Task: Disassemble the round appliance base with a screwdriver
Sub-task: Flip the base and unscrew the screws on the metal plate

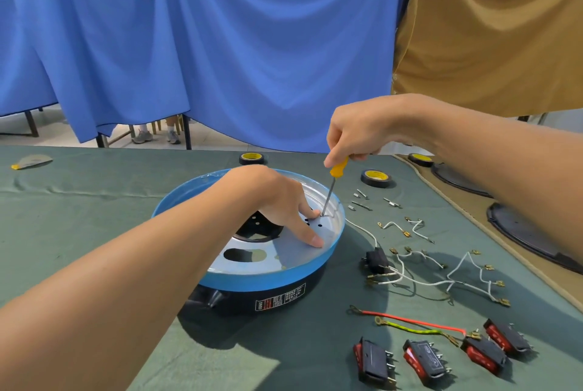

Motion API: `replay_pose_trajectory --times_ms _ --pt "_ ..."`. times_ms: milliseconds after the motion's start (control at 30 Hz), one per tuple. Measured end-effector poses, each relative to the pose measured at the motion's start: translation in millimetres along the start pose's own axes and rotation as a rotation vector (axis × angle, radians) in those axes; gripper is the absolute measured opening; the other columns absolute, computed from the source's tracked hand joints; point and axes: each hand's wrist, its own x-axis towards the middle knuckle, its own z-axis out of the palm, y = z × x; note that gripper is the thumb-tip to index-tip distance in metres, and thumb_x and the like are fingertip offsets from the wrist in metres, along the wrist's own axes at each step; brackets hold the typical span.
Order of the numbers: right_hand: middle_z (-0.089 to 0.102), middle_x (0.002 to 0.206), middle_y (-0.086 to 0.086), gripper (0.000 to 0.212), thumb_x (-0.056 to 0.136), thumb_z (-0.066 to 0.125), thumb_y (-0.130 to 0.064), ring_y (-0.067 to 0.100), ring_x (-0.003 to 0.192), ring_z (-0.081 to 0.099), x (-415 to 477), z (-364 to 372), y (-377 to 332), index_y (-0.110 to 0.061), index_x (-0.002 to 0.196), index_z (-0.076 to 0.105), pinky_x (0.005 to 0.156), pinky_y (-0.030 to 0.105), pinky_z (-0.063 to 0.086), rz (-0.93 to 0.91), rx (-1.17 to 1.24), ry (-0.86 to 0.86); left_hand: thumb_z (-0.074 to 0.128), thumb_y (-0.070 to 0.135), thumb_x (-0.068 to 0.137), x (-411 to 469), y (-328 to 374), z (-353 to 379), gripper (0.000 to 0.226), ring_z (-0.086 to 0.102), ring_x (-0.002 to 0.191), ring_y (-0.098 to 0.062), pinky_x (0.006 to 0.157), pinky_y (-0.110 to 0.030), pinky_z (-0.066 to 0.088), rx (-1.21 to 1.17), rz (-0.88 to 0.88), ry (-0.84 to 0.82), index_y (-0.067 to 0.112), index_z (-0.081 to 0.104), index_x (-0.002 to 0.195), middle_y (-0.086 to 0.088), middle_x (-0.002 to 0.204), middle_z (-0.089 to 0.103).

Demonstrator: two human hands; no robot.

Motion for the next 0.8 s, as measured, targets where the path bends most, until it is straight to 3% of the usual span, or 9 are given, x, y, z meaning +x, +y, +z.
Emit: replay_pose_trajectory --times_ms 100,167,233,300,367,433,567,733,800 --pt "0.058 0.061 0.0 0.013 0.077 0.079 -0.028 0.013 0.052 0.044 -3 -1 1 -0.02 0.071 0.07 0.043 0.018 0.039 -0.073 0.133 -0.045 0.045 0.082 0.077 0 -2 0 0.074 0.038 0.105 -0.019 0.083 -0.031 0.03 -0.006 -0.012 0.011 0.053 0.032 0.143 0.006 0.144 0.036" --pt "0.052 0.061 0.003 0.014 0.075 0.08 -0.026 0.012 0.048 0.039 -3 3 0 -0.019 0.071 0.069 0.04 0.018 0.036 -0.091 0.195 -0.059 0.046 0.083 0.075 1 -3 0 0.074 0.038 0.106 -0.019 0.084 -0.032 0.031 -0.002 -0.017 0.008 0.055 0.033 0.142 0.007 0.144 0.036" --pt "0.046 0.052 0.001 0.033 0.08 0.074 -0.045 0.015 0.044 0.036 -2 5 -2 -0.014 0.068 0.066 0.04 0.02 0.033 -0.027 0.167 -0.066 0.047 0.083 0.074 2 -3 0 0.074 0.039 0.105 -0.02 0.084 -0.032 0.031 -0.004 -0.018 0.006 0.056 0.034 0.141 0.008 0.143 0.038" --pt "0.042 0.044 -0.001 0.059 0.086 0.055 -0.063 0.017 0.038 0.032 -2 3 -1 -0.01 0.063 0.065 0.039 0.02 0.029 0.107 0.105 -0.103 0.047 0.083 0.074 2 -2 0 0.074 0.04 0.105 -0.021 0.083 -0.033 0.032 -0.004 -0.016 0.004 0.055 0.034 0.141 0.007 0.142 0.038" --pt "0.034 0.041 -0.001 0.062 0.094 0.048 -0.054 0.016 0.034 0.024 0 3 2 -0.006 0.06 0.065 0.038 0.018 0.021 0.189 0.144 -0.159 0.046 0.083 0.075 3 -2 -2 0.074 0.041 0.106 -0.022 0.082 -0.033 0.033 0.002 -0.018 -0.002 0.055 0.034 0.142 0.006 0.142 0.038" --pt "0.03 0.041 -0.002 0.049 0.096 0.052 -0.037 0.015 0.034 0.021 1 5 6 -0.005 0.06 0.062 0.038 0.018 0.019 0.191 0.158 -0.169 0.047 0.083 0.075 4 -1 -2 0.074 0.043 0.108 -0.024 0.083 -0.033 0.035 0.011 -0.022 -0.01 0.054 0.033 0.142 0.005 0.141 0.039" --pt "0.042 0.053 0.0 0.036 0.089 0.064 -0.035 0.018 0.047 0.033 -3 4 0 -0.009 0.064 0.066 0.042 0.021 0.028 0.074 0.062 -0.139 0.047 0.082 0.075 3 0 -3 0.074 0.043 0.11 -0.023 0.085 -0.034 0.034 0.004 -0.029 -0.01 0.054 0.034 0.142 0.006 0.142 0.039" --pt "0.066 0.077 0.002 0.023 0.083 0.071 -0.04 0.023 0.075 0.061 -5 -2 -16 -0.017 0.085 0.073 0.058 0.026 0.042 -0.083 -0.271 -0.051 0.047 0.081 0.077 3 1 -6 0.074 0.041 0.11 -0.023 0.092 -0.036 0.036 0.052 -0.028 -0.024 0.053 0.034 0.143 0.006 0.141 0.041" --pt "0.07 0.079 0.004 0.019 0.079 0.076 -0.038 0.021 0.076 0.063 -6 -6 -16 -0.02 0.085 0.075 0.061 0.026 0.045 -0.117 -0.261 -0.031 0.047 0.081 0.077 2 2 -6 0.074 0.041 0.11 -0.023 0.094 -0.036 0.037 0.047 -0.021 -0.027 0.052 0.033 0.144 0.005 0.14 0.041"
